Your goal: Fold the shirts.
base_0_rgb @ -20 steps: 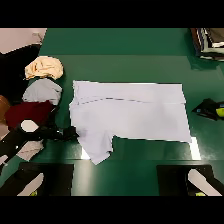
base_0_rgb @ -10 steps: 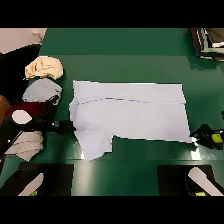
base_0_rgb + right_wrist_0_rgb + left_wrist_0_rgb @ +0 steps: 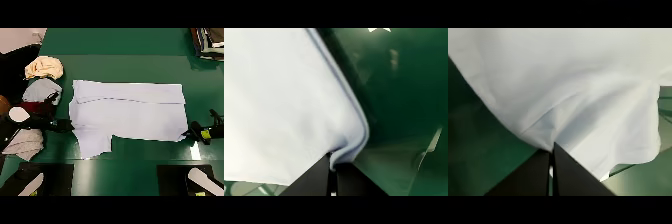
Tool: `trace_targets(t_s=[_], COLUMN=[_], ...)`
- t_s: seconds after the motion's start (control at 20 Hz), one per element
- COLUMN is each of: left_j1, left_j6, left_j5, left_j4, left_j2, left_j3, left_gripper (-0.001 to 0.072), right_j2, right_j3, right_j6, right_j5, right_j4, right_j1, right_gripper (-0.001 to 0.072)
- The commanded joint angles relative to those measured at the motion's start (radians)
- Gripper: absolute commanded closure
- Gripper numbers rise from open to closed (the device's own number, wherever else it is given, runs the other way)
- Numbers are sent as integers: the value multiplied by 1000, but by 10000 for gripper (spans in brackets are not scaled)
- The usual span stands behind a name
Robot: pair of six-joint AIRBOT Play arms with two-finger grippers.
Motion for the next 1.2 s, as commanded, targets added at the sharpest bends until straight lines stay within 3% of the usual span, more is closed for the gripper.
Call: trace_targets(t_s=[0.0,0.25,0.4,0.55,0.75,0.9,1.1,1.15], left_j1=[0,0,0,0,0,0,0,0], left_j6=[-25,-130,-128,-92,-66,-44,-44,-48], left_j5=[-141,-342,-301,-134,57,121,161,164], left_j4=[100,104,106,161,216,215,211,209], left_j2=[22,238,232,108,-205,-438,-607,-615], left_j3=[33,64,164,238,376,497,588,595], left_gripper=[689,689,689,689,686,686,684,621], right_j2=[42,307,346,211,-59,-256,-452,-488], right_j3=[61,151,228,325,509,657,818,855], right_j6=[0,31,47,61,82,82,80,66], right_j5=[63,282,260,183,64,45,22,16], right_j4=[-77,-216,-204,-203,-202,-196,-72,-40], right_j1=[98,126,139,235,335,375,379,378], right_gripper=[700,701,701,701,701,699,697,672])
